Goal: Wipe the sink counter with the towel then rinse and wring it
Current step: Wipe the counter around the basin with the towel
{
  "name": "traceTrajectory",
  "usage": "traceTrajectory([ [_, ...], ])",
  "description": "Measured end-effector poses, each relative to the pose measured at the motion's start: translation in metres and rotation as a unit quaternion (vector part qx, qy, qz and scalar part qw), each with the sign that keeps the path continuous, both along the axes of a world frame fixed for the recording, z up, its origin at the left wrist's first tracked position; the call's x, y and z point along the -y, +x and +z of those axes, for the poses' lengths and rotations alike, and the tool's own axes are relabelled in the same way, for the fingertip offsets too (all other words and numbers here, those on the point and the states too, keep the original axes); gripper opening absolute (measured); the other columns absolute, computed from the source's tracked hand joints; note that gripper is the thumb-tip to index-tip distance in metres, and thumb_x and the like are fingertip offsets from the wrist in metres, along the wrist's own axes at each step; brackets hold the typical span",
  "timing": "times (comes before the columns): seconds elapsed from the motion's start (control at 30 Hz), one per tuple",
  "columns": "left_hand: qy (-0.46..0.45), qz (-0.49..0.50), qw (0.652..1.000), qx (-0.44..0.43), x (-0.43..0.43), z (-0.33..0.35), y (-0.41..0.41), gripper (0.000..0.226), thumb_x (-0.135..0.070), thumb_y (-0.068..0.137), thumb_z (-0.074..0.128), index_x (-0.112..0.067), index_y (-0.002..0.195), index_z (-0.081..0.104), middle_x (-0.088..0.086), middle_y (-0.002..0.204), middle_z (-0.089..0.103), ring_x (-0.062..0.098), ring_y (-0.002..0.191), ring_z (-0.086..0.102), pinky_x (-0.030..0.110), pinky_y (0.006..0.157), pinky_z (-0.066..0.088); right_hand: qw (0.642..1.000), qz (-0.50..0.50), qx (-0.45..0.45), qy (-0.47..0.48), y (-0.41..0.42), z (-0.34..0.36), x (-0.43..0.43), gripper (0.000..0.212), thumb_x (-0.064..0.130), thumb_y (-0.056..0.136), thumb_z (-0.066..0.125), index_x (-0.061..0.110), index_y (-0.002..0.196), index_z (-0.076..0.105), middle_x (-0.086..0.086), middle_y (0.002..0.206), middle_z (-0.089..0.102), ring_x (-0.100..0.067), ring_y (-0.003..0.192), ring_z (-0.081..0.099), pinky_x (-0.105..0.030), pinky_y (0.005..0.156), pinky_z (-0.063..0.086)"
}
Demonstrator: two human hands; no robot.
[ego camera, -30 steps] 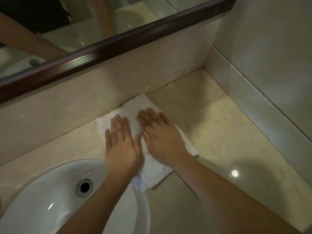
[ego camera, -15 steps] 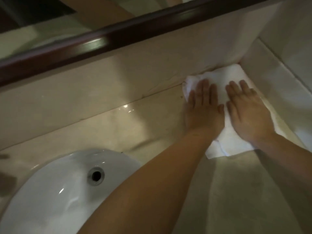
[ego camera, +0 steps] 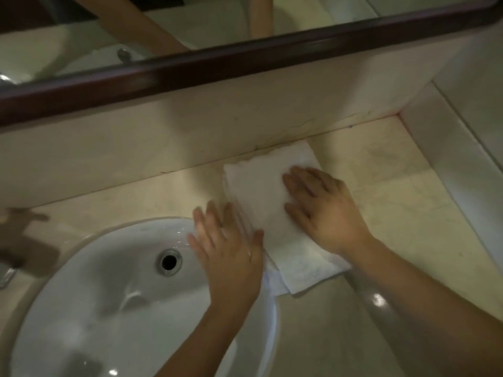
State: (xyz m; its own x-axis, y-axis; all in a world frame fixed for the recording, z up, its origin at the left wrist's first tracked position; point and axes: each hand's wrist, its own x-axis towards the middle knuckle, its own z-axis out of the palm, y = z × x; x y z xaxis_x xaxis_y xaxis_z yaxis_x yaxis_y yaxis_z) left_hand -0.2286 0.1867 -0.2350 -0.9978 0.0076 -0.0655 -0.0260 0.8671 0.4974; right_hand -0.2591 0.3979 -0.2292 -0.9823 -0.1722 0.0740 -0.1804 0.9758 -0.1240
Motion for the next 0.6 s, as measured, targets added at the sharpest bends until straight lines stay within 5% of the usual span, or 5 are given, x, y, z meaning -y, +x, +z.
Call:
traceTrajectory([
  [0.1,0.243,0.200,0.942,0.119,-0.018,0.011,0.031,0.090,-0.051,0.091,0.067,-0.021,0.160,0.017,0.007,0.169,0.011,0.024,0.155,0.010,0.036,0.122,0.010,0.999,0.017,0.026,0.044,-0.006,0.002,-0.014,0.064,0.055,0.105,0.034,0.023,0.160,0.038,-0.006,0.168,0.037,-0.032,0.157,0.029,-0.056,0.124,0.026],
  [0.2,0.434,0.337,0.794,0.260,-0.035,0.027,0.041,0.071,-0.042,0.089,0.074,-0.024,0.145,0.035,0.001,0.138,0.053,0.015,0.122,0.058,0.035,0.106,0.047,0.998,0.028,0.042,0.042,-0.006,-0.004,-0.004,0.064,0.053,0.108,0.020,0.024,0.165,0.024,-0.007,0.174,0.017,-0.027,0.163,0.006,-0.056,0.129,0.016],
  [0.23,0.450,0.350,0.774,0.276,-0.037,0.030,0.041,0.058,-0.042,0.088,0.075,-0.022,0.133,0.044,-0.001,0.123,0.062,0.010,0.106,0.064,0.031,0.095,0.053,0.998,0.026,0.047,0.035,-0.006,-0.004,-0.002,0.063,0.051,0.109,0.019,0.023,0.165,0.023,-0.008,0.174,0.015,-0.027,0.163,0.005,-0.055,0.130,0.017],
  [0.37,0.487,0.331,0.760,0.275,-0.026,0.033,0.033,0.036,-0.033,0.083,0.083,-0.018,0.108,0.061,-0.005,0.100,0.073,0.002,0.084,0.069,0.006,0.060,0.050,0.998,0.006,0.066,0.004,-0.007,0.000,0.008,0.062,0.047,0.109,0.019,0.021,0.165,0.022,-0.012,0.175,0.012,-0.029,0.163,0.001,-0.055,0.130,0.013],
  [0.6,0.535,0.277,0.751,0.270,0.004,0.032,0.030,0.021,-0.015,0.098,0.065,-0.027,0.113,0.072,-0.007,0.106,0.080,0.011,0.098,0.076,0.032,0.089,0.060,0.997,0.039,0.058,-0.023,-0.012,0.006,0.031,0.064,0.050,0.109,0.021,0.012,0.156,0.044,-0.027,0.160,0.041,-0.043,0.152,0.034,-0.052,0.121,0.033],
])
